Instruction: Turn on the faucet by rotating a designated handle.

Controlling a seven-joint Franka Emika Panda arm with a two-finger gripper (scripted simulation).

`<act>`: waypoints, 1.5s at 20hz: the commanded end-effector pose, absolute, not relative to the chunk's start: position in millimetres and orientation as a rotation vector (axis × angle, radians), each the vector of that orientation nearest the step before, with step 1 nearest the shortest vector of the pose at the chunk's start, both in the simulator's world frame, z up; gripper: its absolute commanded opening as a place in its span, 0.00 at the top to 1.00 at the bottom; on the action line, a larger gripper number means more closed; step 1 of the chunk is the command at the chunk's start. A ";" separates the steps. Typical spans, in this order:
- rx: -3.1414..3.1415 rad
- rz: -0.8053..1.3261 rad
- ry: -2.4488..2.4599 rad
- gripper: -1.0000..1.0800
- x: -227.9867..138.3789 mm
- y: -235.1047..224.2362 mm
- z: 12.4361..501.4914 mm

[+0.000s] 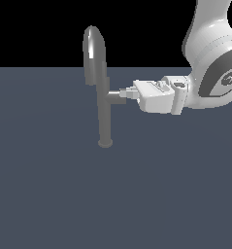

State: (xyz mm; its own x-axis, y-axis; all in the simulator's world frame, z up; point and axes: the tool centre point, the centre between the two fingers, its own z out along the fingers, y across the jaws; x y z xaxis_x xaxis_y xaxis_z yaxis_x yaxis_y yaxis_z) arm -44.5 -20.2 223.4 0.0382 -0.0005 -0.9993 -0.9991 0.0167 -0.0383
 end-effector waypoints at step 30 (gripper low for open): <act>-1.193 1.197 1.220 1.00 -11.9 -21.2 136.6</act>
State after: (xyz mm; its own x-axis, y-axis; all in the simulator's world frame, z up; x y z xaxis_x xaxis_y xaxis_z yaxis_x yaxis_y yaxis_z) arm -12.0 -35.2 158.6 0.0289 -0.0043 -0.9996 -0.9991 0.0310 -0.0290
